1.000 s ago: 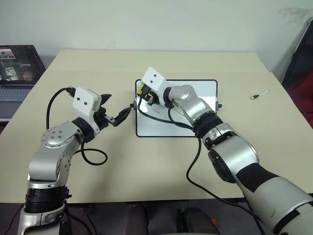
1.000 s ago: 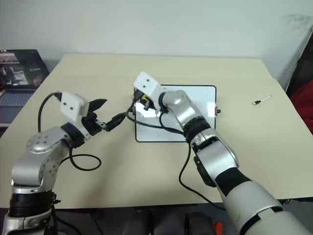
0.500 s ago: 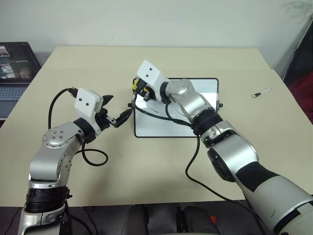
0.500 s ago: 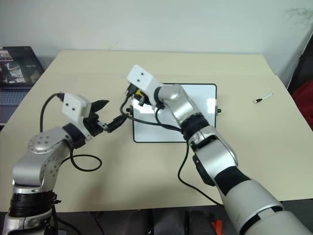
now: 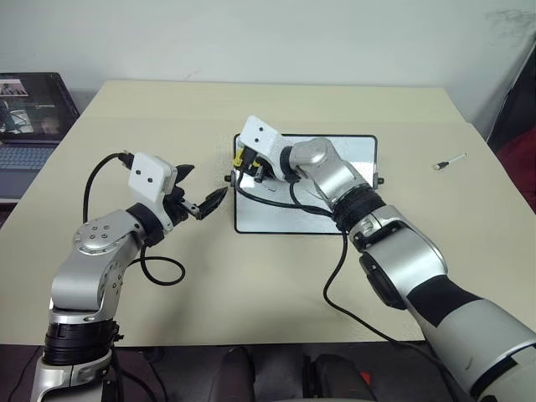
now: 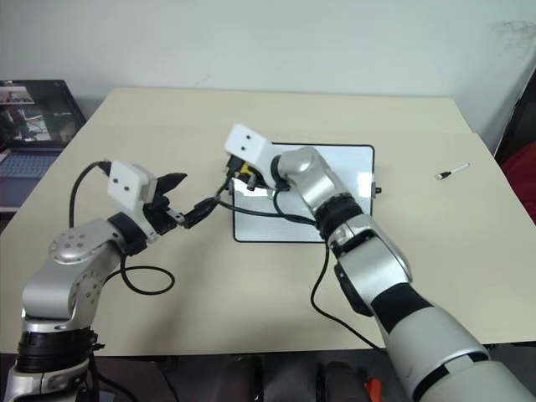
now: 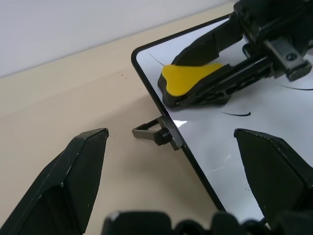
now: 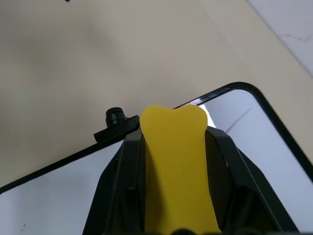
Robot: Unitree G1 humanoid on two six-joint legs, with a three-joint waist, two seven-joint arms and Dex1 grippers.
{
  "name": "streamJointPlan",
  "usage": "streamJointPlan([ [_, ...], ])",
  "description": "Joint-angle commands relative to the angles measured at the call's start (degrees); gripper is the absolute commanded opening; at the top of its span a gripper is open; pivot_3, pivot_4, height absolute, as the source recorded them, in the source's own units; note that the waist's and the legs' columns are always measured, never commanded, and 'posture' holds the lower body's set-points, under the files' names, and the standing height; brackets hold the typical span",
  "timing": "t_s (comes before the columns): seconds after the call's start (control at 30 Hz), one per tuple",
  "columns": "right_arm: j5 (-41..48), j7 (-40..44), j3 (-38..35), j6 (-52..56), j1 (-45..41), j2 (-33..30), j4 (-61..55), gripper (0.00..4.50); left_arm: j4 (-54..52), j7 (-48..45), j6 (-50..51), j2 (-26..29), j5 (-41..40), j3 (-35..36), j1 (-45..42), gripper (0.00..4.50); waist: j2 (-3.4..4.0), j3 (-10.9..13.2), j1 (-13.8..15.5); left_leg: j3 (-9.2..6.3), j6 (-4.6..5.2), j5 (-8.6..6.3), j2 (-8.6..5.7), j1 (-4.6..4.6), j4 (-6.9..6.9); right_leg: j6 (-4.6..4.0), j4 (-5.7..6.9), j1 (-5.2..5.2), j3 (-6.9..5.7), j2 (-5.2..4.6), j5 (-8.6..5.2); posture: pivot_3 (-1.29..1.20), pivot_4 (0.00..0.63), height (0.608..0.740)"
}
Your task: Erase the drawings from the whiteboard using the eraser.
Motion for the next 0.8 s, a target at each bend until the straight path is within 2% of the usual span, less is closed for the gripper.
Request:
streamJointPlan([
  [0.03, 1.18, 0.88, -0.93, 0.73, -2.15, -0.97, -7.34, 1.30, -1.33, -0.33, -0.98, -0.30, -0.05, 0.01, -0.39, 4.50, 0.00, 0.00, -0.02, 0.01, -0.01, 0.00, 0.01, -0.06, 0.00, 0.00, -0.01, -0.06, 0.00, 0.00, 0.00, 0.00, 0.150, 0.740],
  [0.13, 0.77, 0.29, -0.36, 0.72, -2.67, -1.36, -8.76, 1.30, -1.32, -0.34, -0.86, -0.39, -0.02, -0.15, -0.57, 4.50, 0.00, 0.00, -0.14, 0.07, -0.12, 0.06, 0.01, -0.16, -0.02, 0.00, -0.07, -0.21, 0.04, 0.01, 0.00, 0.00, 0.150, 0.740],
  [0.4, -3.13, -6.22, 1.67, -4.76, -8.77, 1.61, 6.28, 1.30, -1.20, -0.22, -1.10, -0.62, 0.21, -0.83, -0.76, 4.50, -0.01, 0.00, -0.19, 0.18, -0.14, 0.07, 0.03, -0.18, -0.08, 0.00, -0.09, -0.33, 0.14, 0.02, 0.00, 0.00, 0.150, 0.740],
  [0.6, -5.36, -5.76, 2.93, -5.59, -9.41, 0.98, 12.04, 1.30, -1.62, -0.44, -1.02, -0.69, 0.02, -1.03, -0.27, 4.50, -0.01, 0.03, -0.06, 0.17, -0.13, 0.06, 0.01, -0.19, -0.06, 0.00, -0.06, -0.31, 0.13, 0.00, 0.00, 0.00, 0.150, 0.740],
  [0.8, -2.28, -3.58, -0.64, -3.75, -9.45, 0.73, 12.35, 1.30, -1.53, -1.06, -1.39, -0.70, 0.02, -1.27, -0.34, 4.50, -0.02, 0.02, 0.00, 0.08, -0.12, 0.06, 0.01, -0.19, -0.04, -0.01, 0.01, -0.28, 0.04, 0.01, 0.00, 0.00, 0.150, 0.740],
])
